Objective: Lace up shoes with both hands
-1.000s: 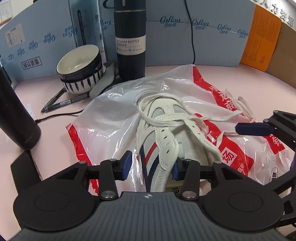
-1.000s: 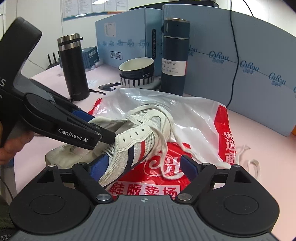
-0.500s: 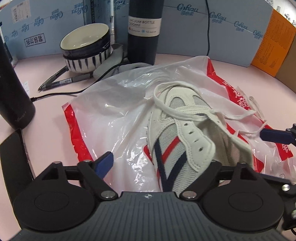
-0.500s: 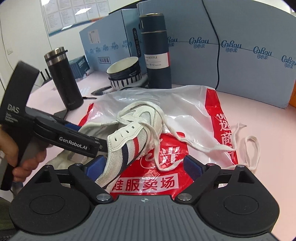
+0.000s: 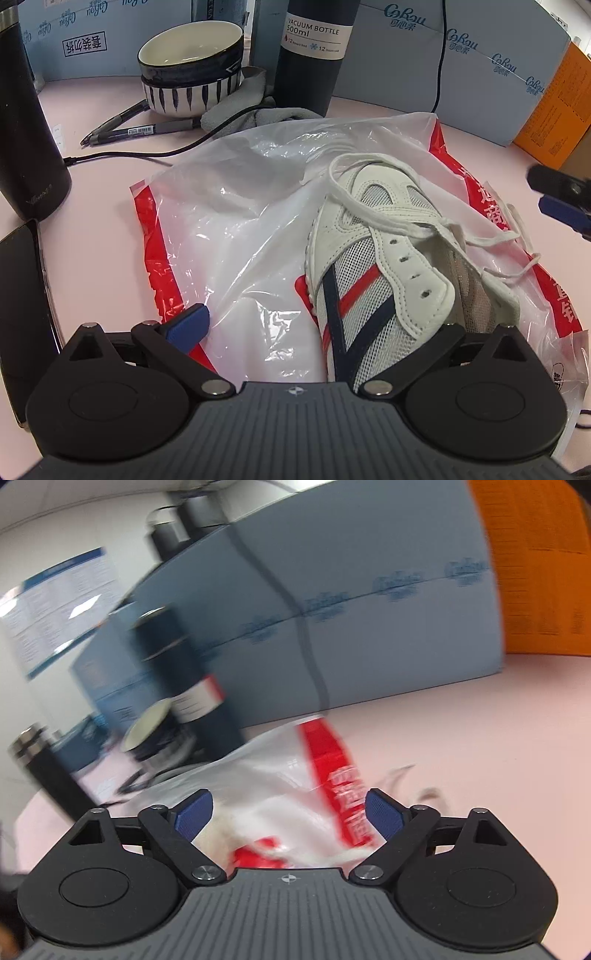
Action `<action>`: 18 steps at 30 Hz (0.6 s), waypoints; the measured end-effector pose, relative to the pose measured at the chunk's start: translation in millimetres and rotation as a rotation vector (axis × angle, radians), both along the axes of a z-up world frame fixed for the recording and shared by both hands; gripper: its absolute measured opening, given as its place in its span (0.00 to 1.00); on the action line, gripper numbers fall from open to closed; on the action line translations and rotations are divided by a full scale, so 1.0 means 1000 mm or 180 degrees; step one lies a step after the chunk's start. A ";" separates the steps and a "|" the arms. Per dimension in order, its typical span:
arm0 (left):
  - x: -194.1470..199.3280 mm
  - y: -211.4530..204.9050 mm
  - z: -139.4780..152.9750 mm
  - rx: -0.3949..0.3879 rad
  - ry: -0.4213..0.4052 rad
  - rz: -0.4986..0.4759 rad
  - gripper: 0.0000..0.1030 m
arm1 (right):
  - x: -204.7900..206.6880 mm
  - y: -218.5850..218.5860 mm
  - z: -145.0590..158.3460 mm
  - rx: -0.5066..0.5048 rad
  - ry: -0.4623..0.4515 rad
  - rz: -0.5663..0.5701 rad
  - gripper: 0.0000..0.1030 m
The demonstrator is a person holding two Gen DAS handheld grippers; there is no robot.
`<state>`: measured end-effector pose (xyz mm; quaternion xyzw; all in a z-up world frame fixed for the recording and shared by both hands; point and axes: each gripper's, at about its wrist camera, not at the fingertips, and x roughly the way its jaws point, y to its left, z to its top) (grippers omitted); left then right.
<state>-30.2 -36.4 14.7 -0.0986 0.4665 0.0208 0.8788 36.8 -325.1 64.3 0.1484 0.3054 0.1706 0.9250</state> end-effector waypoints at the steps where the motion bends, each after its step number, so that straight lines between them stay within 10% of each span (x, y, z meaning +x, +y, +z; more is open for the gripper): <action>1: 0.000 0.000 0.000 -0.0002 0.0002 0.0002 1.00 | 0.009 -0.002 -0.004 -0.0091 0.0027 -0.0116 0.81; 5: 0.001 0.000 0.000 0.0022 0.0001 -0.0020 1.00 | 0.045 0.002 -0.024 -0.0449 0.0272 -0.0324 0.35; 18: 0.003 0.002 -0.004 -0.0005 -0.0006 -0.0102 1.00 | 0.076 0.015 -0.048 -0.0899 0.0241 -0.0508 0.31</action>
